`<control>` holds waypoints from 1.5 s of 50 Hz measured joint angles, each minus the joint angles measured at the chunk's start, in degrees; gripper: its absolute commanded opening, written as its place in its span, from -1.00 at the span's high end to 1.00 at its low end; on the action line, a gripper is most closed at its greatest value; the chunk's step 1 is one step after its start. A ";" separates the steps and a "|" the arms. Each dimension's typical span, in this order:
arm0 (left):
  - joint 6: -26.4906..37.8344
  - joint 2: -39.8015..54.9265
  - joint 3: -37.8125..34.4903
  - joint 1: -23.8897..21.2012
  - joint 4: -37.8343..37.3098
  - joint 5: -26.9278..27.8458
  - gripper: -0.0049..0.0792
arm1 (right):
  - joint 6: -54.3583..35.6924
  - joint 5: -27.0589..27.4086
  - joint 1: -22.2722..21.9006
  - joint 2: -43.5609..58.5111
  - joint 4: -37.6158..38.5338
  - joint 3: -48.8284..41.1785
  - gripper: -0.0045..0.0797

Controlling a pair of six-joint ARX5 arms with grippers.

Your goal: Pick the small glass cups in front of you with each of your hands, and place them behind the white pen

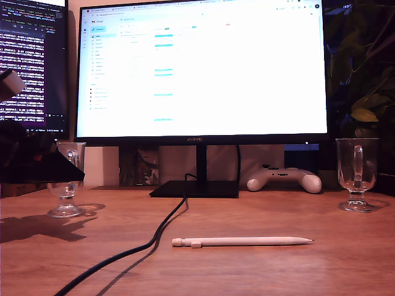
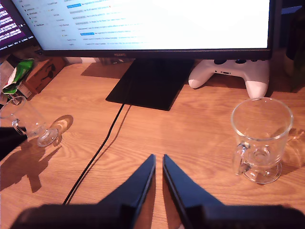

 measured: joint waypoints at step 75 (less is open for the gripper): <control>-2.78 6.88 4.44 -1.20 3.72 -1.03 0.77 | 0.00 0.00 1.14 0.17 0.24 0.00 0.79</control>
